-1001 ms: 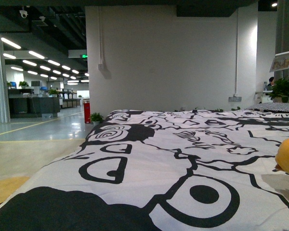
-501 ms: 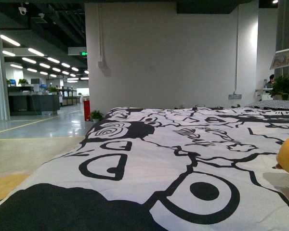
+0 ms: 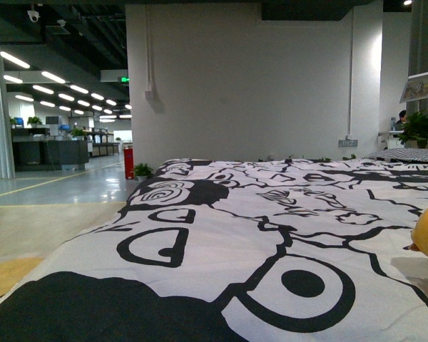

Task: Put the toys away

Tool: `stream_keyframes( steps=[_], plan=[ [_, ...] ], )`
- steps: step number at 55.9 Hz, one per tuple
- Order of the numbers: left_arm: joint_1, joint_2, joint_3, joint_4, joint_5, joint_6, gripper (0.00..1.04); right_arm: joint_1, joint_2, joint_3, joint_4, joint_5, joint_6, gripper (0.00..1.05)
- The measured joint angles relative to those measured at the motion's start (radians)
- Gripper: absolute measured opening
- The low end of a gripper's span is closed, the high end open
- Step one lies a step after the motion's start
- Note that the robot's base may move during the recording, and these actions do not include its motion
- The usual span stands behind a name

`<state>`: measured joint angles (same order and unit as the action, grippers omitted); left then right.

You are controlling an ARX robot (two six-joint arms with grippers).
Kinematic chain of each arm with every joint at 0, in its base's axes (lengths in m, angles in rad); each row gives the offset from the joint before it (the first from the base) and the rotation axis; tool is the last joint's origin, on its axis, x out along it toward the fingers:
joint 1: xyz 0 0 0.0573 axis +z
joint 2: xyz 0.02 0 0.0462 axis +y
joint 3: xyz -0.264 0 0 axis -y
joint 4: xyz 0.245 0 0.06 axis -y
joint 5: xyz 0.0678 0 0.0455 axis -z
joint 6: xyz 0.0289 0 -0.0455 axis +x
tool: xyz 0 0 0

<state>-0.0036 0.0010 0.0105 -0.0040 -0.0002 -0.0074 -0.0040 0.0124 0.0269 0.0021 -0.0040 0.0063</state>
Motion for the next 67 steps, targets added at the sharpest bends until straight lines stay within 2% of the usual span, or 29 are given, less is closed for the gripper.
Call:
stream_keyframes(
  steps=[67],
  plan=[
    [0.002,0.000,0.000,0.000,-0.006,0.000,0.98,0.004,-0.010,-0.013,0.000,-0.012,0.000,0.07]
  ],
)
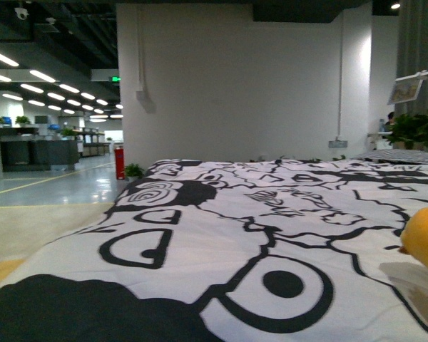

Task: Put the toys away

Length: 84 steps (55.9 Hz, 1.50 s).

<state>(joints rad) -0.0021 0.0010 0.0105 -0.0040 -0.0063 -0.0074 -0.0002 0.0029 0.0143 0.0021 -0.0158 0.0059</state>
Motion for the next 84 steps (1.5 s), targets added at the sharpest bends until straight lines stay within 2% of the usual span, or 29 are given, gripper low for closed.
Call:
stream_keyframes(
  steps=[13,84],
  plan=[
    [0.000,0.001,0.000,0.000,0.006,0.000,0.98,0.000,0.002,0.000,-0.005,0.024,0.000,0.07],
    [0.000,0.000,0.000,0.000,0.005,0.000,0.98,0.001,0.003,0.000,-0.005,0.016,0.000,0.07]
  ],
)
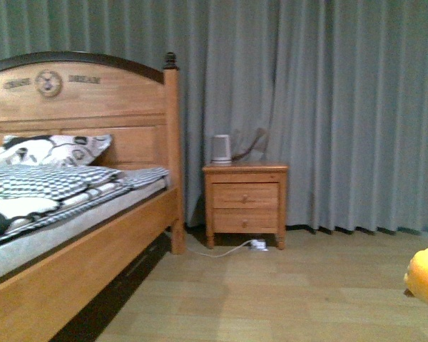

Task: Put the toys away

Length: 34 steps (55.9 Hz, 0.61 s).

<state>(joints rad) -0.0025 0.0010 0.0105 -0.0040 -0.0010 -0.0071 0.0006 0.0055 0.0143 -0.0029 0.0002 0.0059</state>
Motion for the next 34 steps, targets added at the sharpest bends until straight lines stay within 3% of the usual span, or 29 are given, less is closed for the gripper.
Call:
stream_keyframes(
  steps=[34],
  plan=[
    [-0.001,0.000,0.000,0.000,0.002,0.000,0.98,-0.001,-0.001,0.000,0.000,-0.004,0.000,0.07]
  ],
)
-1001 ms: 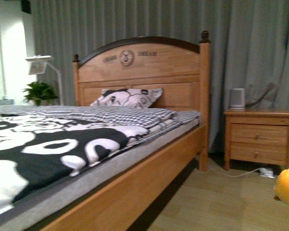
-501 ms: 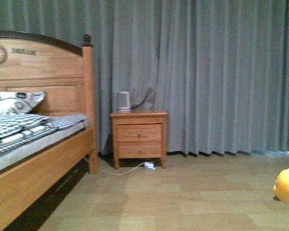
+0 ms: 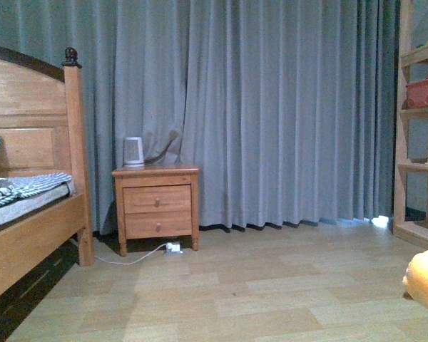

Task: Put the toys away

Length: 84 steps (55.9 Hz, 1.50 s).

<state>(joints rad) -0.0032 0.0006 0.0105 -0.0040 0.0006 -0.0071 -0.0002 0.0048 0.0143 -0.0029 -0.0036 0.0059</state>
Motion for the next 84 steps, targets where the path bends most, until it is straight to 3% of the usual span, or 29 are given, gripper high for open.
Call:
stream_keyframes(
  steps=[84],
  plan=[
    [0.000,0.000,0.000,0.000,0.000,0.000,0.98,0.000,0.001,0.000,0.000,0.002,0.000,0.07]
  ],
)
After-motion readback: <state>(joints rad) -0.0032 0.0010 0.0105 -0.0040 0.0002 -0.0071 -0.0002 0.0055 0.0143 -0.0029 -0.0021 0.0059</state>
